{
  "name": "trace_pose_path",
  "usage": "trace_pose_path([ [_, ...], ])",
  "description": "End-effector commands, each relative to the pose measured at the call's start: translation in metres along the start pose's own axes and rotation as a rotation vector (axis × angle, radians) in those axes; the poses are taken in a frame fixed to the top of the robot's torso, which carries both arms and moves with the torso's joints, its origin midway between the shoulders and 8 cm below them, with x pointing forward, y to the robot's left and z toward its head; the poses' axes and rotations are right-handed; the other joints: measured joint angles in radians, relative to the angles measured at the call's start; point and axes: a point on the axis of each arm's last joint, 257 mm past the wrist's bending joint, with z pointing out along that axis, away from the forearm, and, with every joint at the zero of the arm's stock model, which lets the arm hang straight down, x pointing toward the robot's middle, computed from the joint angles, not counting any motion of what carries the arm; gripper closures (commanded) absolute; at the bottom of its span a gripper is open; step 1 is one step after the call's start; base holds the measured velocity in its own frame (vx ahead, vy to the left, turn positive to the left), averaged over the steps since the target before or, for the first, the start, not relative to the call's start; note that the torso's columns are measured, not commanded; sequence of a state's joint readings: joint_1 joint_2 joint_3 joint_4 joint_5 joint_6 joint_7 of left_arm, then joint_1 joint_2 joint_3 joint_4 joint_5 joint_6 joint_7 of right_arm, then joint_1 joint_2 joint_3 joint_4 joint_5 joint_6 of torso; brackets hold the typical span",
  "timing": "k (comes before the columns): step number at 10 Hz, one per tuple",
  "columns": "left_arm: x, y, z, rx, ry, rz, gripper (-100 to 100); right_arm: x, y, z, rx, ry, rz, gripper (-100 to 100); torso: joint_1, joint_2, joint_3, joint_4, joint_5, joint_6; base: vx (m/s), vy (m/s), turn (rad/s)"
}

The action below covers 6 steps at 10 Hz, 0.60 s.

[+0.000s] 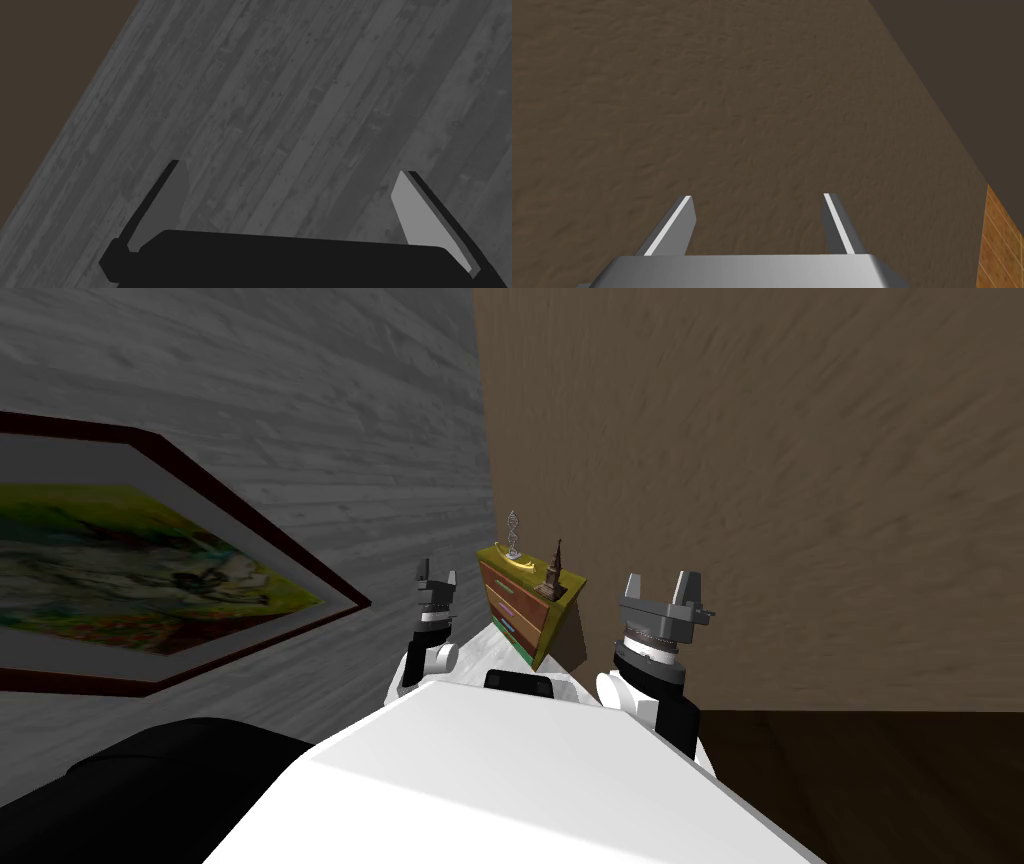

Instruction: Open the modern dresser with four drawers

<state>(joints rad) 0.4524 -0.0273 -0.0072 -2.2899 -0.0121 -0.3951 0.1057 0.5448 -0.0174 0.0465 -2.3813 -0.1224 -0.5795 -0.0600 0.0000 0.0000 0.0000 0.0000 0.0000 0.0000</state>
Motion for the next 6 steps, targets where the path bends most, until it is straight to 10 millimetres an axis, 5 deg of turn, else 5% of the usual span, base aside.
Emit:
trace_pose_path([
  [1, 0.0000, 0.0000, 0.0000, 0.000, 0.000, 0.000, 0, 0.0000, 0.0000, 0.0000, 0.000, 0.000, 0.000, 0, 0.000, 0.040, -0.082, 0.041, 0.000, 0.000, 0.000, 0.000, 0.000],
  [6, 0.0000, -0.0001, 0.0000, 0.000, 0.000, 0.000, 0, 0.0000, 0.0001, 0.0000, 0.000, 0.000, 0.000, 0, 0.000, 0.396, -0.792, 0.396, 0.000, 0.000, 0.000, 0.000, 0.000],
])
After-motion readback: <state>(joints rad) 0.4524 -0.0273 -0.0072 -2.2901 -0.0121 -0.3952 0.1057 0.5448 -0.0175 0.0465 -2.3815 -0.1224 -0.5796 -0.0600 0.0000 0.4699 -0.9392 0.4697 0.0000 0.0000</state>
